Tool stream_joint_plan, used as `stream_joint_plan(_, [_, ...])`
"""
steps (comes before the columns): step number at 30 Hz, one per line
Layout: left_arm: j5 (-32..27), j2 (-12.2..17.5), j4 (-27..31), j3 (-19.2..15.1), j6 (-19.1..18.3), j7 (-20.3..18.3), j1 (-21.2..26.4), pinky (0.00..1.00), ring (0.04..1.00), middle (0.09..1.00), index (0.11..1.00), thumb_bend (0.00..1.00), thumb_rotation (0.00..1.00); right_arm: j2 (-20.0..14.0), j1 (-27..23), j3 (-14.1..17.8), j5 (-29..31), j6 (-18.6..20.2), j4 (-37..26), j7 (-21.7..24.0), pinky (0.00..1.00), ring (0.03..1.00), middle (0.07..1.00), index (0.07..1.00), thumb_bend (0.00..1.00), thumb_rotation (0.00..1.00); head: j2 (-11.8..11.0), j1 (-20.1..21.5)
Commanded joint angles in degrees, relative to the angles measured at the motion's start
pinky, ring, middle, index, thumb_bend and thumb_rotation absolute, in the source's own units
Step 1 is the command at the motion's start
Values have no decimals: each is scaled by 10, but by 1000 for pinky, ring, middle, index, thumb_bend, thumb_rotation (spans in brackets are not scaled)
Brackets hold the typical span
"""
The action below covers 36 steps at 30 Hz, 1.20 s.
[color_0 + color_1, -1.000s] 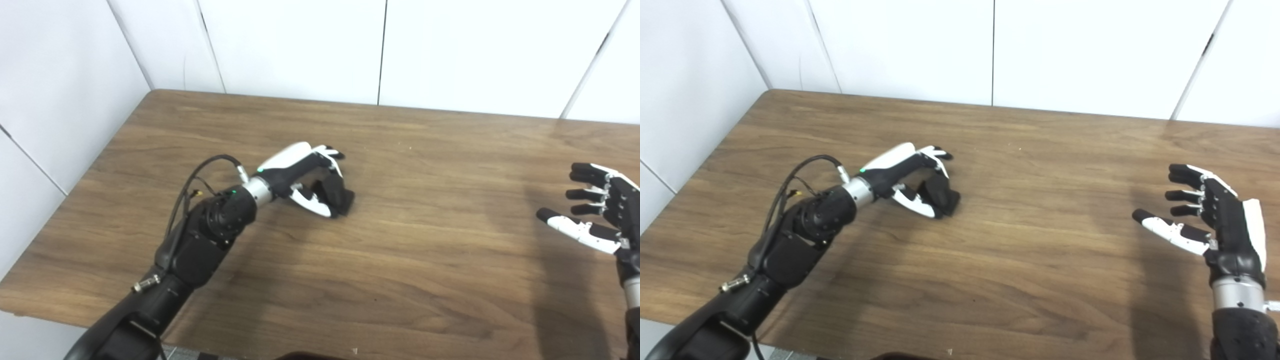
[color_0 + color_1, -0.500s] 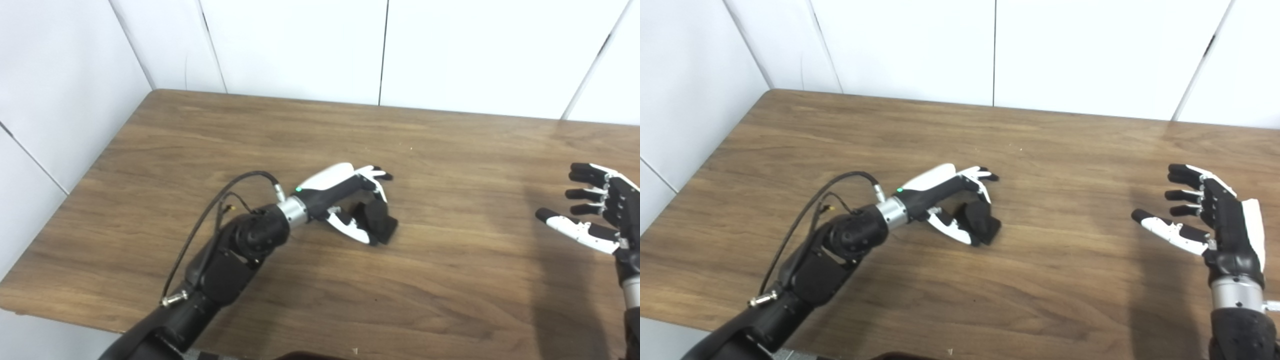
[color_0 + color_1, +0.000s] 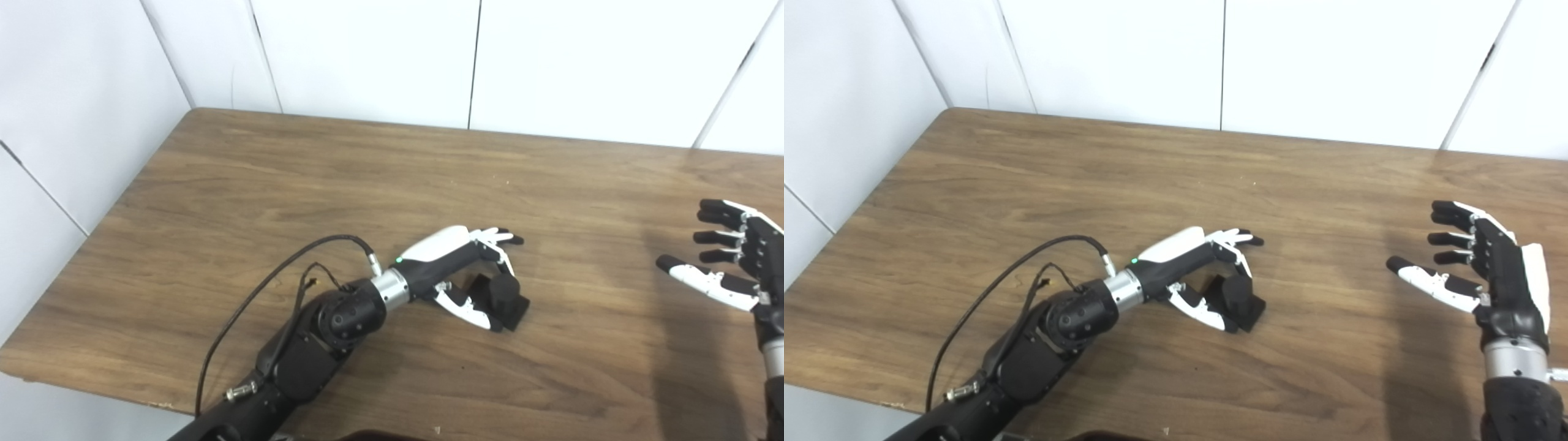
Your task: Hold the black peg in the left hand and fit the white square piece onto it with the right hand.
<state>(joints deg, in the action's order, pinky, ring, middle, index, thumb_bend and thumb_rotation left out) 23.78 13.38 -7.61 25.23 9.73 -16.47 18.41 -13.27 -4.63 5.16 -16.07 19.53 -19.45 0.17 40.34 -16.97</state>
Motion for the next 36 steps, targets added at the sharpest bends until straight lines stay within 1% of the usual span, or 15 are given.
stream_joint_plan(1, [20,4,5,21,3,-22,-13,1000,1000,950,490,518,86,-7,-17,3,-1,-19,-14,-4,544,648,737,727,628,0,0,0])
stream_joint_plan(5, [14,11,2,20,8,-23,-16,1000,1000,950,489,518,86,-5,-17,2,-1,-23,-11,-6,539,642,733,723,635,0,2,13])
stream_joint_plan(8, [12,21,7,17,9,-26,-20,1000,1000,949,490,517,86,1,-18,-2,-5,-20,-12,-8,554,655,740,727,635,0,1,51])
stream_joint_plan(9, [11,26,13,16,7,-29,-22,999,1000,949,490,517,87,4,-19,-5,-9,-19,-12,-10,562,662,747,730,634,0,0,85])
stream_joint_plan(11, [8,36,25,13,5,-33,-28,996,1000,949,490,516,88,5,-20,-13,-24,-29,-4,-17,556,668,767,734,646,0,0,126])
stream_joint_plan(12, [3,43,31,10,7,-34,-31,995,1000,949,490,516,88,6,-21,-17,-28,-41,5,-23,553,669,772,735,650,0,-3,174])
stream_joint_plan(13, [-1,47,36,8,7,-35,-34,993,1000,946,490,517,87,7,-22,-18,-27,-55,16,-27,542,665,774,731,667,0,-3,174])
stream_joint_plan(14, [-8,53,40,5,9,-37,-38,994,1000,944,490,518,85,10,-22,-21,-26,-69,26,-32,536,663,776,730,675,0,-8,222])
stream_joint_plan(15, [-15,59,43,2,11,-39,-41,997,1000,942,490,518,84,13,-22,-25,-28,-80,34,-37,531,661,775,729,682,0,-12,248])
stream_joint_plan(18, [-31,76,45,-7,30,-42,-48,984,1000,934,490,520,80,19,-21,-40,-32,-126,60,-47,527,653,771,728,678,0,-21,315])
stream_joint_plan(19, [-36,79,44,-10,37,-42,-50,967,1000,929,489,520,78,20,-21,-44,-33,-136,64,-49,527,655,772,727,673,0,-21,315])
stream_joint_plan(21, [-45,88,39,-16,52,-42,-53,939,1000,922,489,521,74,27,-21,-53,-37,-146,68,-51,526,666,778,729,662,0,-30,368])
stream_joint_plan(25, [-58,98,32,-23,70,-47,-56,912,993,913,489,521,67,43,-21,-65,-48,-144,70,-57,541,672,775,732,661,14,-40,408])
stream_joint_plan(28, [-64,103,31,-27,72,-52,-57,885,989,911,488,521,63,49,-23,-73,-58,-155,79,-62,537,667,766,731,674,102,-46,431])
stream_joint_plan(36, [-75,106,33,-38,82,-61,-58,853,979,901,488,521,56,59,-28,-81,-89,-141,78,-68,533,662,756,729,662,48,-50,449])
